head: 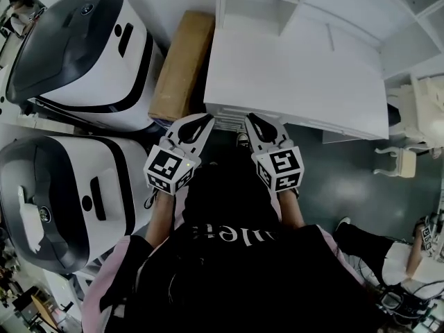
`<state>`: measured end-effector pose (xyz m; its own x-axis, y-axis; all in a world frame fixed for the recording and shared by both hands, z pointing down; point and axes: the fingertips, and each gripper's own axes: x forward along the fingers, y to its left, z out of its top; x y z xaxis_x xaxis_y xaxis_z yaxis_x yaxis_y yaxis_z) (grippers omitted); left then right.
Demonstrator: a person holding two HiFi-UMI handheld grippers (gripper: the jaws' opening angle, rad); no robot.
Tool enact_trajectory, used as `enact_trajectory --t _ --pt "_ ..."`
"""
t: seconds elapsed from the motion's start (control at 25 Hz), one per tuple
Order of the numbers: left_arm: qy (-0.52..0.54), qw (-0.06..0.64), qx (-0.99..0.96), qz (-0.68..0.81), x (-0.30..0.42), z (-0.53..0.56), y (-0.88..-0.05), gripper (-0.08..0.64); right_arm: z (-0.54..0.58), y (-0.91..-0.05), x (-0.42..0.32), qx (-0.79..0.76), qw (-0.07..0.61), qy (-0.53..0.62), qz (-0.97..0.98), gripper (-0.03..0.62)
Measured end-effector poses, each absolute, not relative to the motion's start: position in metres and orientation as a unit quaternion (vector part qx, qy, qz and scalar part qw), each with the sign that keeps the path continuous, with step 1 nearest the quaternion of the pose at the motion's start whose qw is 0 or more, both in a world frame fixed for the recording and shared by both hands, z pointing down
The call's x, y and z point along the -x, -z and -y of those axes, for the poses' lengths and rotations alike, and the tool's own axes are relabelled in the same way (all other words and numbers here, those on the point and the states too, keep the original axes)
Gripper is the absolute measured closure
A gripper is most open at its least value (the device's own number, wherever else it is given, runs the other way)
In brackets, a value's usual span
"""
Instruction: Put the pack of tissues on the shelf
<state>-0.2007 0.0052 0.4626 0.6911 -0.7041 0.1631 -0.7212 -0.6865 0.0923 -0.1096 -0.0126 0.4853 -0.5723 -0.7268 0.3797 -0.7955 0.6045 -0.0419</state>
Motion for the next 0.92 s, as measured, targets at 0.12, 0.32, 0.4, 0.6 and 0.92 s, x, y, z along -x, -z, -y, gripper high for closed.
enact_trajectory --t 0.12,0.32,0.4,0.6,0.92 --pt "-0.058 0.075 -0.917 0.388 0.202 -0.008 -0.463 0.535 0.009 -0.489 0.112 -0.430 0.167 -0.107 0.881 0.531" --pt "-0.051 0.081 -0.917 0.388 0.207 -0.013 -0.463 0.537 0.006 -0.491 0.118 -0.424 0.170 -0.107 0.883 0.531" --pt "-0.042 0.089 -0.916 0.388 0.208 -0.014 -0.462 0.537 0.006 -0.491 0.119 -0.423 0.170 -0.107 0.884 0.531" --pt "-0.041 0.093 -0.917 0.385 0.208 -0.016 -0.463 0.537 0.003 -0.493 0.118 -0.424 0.172 -0.110 0.883 0.531" --pt "-0.051 0.097 -0.920 0.376 0.203 -0.016 -0.472 0.537 0.002 -0.499 0.114 -0.427 0.178 -0.114 0.879 0.531"
